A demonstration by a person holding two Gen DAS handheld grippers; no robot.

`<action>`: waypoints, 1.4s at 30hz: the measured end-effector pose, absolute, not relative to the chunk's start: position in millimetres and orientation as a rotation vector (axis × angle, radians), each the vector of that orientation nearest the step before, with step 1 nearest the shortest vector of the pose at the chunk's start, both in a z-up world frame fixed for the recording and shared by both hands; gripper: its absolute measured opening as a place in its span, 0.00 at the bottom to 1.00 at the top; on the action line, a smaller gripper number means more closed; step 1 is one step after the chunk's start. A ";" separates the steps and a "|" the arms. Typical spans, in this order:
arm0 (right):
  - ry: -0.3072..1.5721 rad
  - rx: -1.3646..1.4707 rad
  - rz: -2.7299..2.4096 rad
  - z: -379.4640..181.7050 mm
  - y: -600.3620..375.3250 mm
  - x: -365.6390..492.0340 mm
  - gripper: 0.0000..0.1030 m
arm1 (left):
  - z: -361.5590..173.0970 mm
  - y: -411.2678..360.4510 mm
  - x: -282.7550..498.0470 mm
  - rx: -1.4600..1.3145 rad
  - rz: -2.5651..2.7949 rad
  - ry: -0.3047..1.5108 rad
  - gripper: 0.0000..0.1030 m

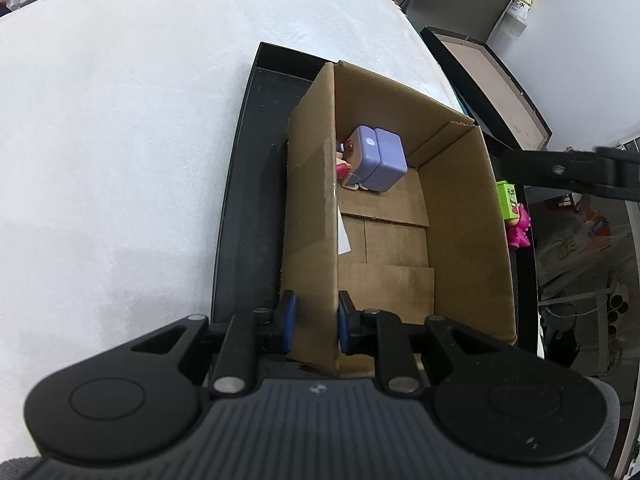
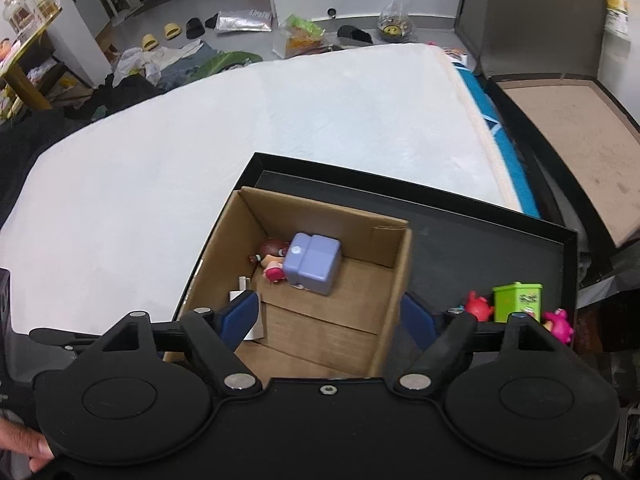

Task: Organize rigid objects
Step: 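Move the right gripper out of the box toward the pink dinosaur figure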

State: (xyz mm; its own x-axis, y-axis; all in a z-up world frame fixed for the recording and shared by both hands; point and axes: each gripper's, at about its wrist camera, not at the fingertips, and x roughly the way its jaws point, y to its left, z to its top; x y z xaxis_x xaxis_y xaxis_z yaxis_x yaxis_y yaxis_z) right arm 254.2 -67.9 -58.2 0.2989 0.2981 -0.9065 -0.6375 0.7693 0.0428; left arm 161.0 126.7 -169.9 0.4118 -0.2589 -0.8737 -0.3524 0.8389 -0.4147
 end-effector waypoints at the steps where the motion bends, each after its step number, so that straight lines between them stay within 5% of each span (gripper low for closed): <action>1: 1.102 -0.351 0.635 -56.2 -73.0 254.6 0.77 | -169.8 126.0 161.0 -0.605 0.064 1.167 0.19; 32: 1.118 -0.232 0.528 -57.0 -191.8 288.4 0.82 | -167.4 116.1 163.5 -0.552 0.108 1.191 0.19; 42: 1.135 -0.238 0.449 -69.0 -219.6 315.2 0.61 | -168.5 115.3 165.4 -0.552 0.114 1.194 0.19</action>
State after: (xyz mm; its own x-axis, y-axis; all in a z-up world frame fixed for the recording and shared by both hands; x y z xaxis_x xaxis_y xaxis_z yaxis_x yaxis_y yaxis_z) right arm 315.2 -219.6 -69.0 0.3458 0.2238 -0.9112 -0.4605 0.8866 0.0431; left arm 165.4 115.3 -168.5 0.3793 -0.2010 -0.9032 -0.3681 0.8628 -0.3466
